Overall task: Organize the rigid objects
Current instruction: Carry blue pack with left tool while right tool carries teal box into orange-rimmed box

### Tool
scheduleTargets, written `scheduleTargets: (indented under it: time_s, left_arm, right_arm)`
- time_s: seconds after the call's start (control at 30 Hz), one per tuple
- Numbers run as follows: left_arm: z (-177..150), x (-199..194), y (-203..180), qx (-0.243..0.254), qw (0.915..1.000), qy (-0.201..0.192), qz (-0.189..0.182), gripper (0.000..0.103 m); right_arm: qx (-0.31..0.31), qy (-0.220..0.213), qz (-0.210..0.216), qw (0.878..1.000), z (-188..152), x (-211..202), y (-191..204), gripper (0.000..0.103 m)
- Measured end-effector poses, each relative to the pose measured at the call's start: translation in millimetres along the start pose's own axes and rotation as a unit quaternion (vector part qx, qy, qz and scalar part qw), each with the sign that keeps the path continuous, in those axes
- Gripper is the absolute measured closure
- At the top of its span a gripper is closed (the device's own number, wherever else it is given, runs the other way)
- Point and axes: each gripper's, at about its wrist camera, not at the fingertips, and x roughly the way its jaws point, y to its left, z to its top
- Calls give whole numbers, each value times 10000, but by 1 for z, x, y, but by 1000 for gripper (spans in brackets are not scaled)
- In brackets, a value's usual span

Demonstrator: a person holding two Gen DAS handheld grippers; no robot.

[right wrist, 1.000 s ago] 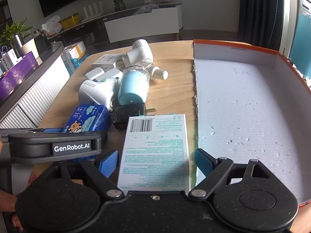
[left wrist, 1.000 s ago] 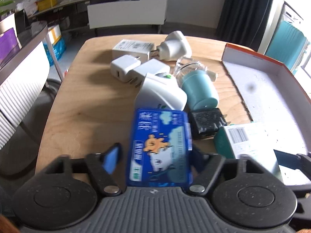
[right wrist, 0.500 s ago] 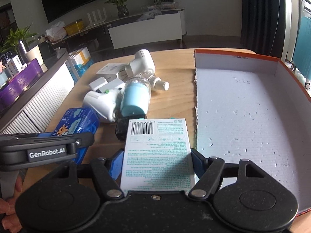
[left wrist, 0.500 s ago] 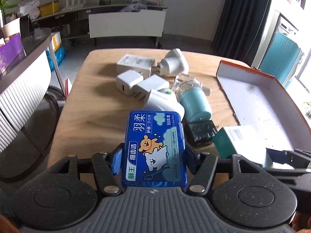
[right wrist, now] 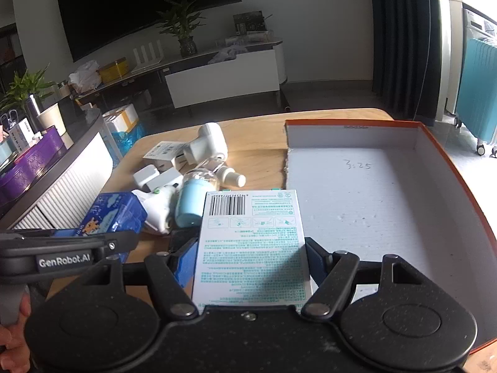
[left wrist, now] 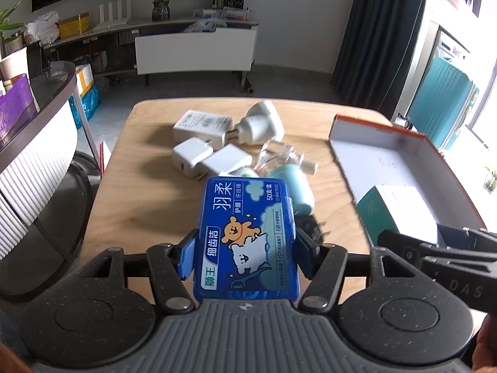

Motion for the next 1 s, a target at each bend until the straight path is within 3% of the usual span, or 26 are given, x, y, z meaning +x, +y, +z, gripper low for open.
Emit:
scheduleTargets:
  time_s: [1.0]
  left_arm:
    - [33, 16, -108, 252, 9970, -180, -705, 40]
  right_arm:
    - [182, -237, -738, 9968, 26, -20, -90, 19]
